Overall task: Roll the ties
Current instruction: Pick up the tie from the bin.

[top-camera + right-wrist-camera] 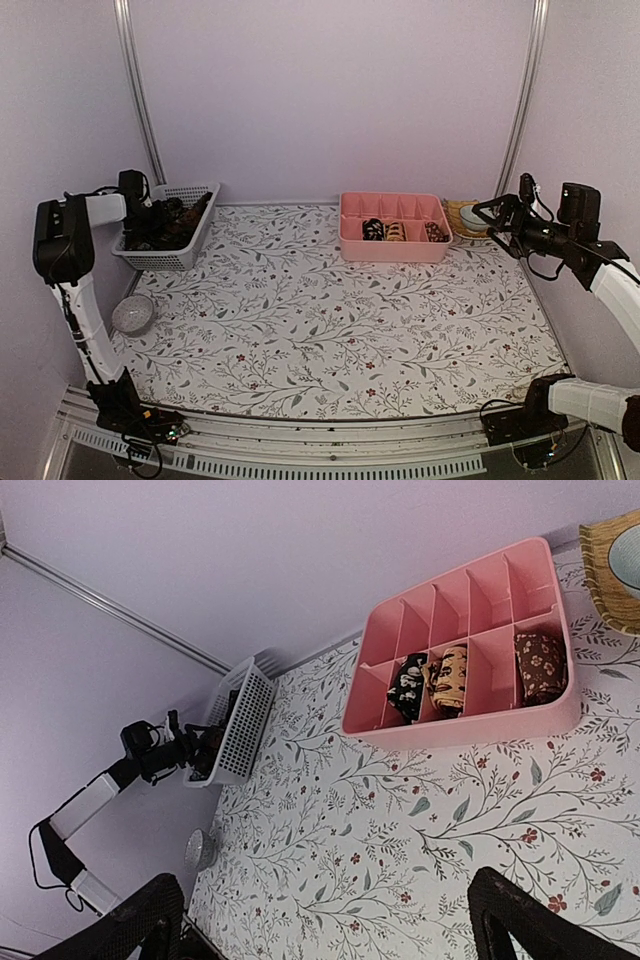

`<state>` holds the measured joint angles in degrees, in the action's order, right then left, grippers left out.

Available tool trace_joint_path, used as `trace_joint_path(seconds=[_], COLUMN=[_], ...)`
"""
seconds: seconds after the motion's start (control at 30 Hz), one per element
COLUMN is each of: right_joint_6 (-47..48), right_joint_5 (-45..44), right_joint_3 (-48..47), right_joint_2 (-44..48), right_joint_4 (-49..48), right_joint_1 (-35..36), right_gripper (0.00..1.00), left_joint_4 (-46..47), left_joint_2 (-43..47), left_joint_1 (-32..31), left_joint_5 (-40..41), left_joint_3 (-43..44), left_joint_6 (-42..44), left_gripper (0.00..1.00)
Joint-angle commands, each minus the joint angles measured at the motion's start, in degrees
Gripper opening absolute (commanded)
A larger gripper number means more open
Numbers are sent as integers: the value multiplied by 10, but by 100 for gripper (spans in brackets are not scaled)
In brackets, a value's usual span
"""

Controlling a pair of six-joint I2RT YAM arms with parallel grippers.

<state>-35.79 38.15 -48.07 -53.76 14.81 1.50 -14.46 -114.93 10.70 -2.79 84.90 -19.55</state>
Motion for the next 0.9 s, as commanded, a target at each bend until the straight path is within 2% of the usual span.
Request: trace_joint_path(seconds=[0.0, 0.17, 0.2, 0.3, 0.4, 0.53, 0.87], right_joint_6=[-7, -12, -12, -12, -14, -19, -24], right_joint_5=[6, 11, 10, 11, 14, 20, 25], right_joint_3=[1, 2, 2, 3, 2, 2, 1], right_joint_2=[-3, -3, -3, -1, 0, 0, 2], right_joint_4=[-18, -21, -21, -21, -23, -27, -30], right_joint_1=[3, 3, 3, 4, 4, 5, 5], right_gripper=[100, 100, 100, 100, 100, 100, 99], left_joint_4=[-2, 13, 16, 35, 56, 68, 100], left_joint_2=[-12, -8, -4, 12, 42, 71, 166], left_joint_1=[6, 5, 6, 5, 4, -2, -40], left_joint_5=[-12, -20, -26, -38, -53, -59, -90], left_joint_3=[9, 8, 7, -1, -13, -21, -37], left_joint_6=[-2, -8, -8, -14, -17, -16, -18], left_gripper=[71, 50, 41, 22, 9, 0, 0])
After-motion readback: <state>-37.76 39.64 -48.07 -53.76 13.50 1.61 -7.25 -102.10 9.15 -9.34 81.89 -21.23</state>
